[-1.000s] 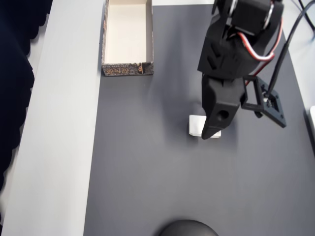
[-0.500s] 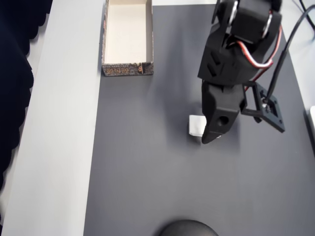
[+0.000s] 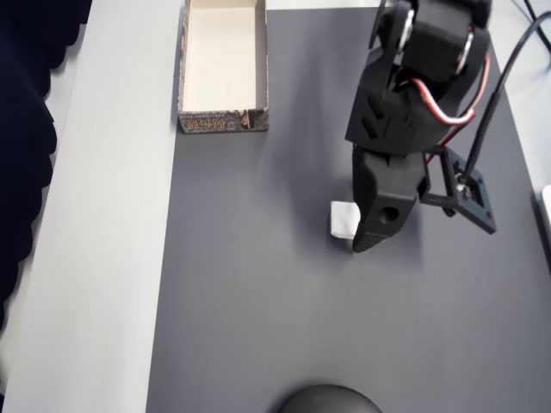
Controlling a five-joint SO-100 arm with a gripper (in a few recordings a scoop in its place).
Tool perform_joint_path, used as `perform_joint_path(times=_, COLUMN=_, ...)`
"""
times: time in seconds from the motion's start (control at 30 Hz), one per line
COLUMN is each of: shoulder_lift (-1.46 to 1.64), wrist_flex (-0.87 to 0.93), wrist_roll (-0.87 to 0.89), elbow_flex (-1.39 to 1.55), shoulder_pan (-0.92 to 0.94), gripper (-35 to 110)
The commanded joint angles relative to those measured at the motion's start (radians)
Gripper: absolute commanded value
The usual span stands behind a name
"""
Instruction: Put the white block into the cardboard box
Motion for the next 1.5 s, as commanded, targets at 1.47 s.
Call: perform_joint_path(times=1.47, shoulder_lift=-0.011, wrist_flex=0.021, wrist_roll=0.061, elbow_flex=-0.081, shoulder_pan=0.023, gripper=20)
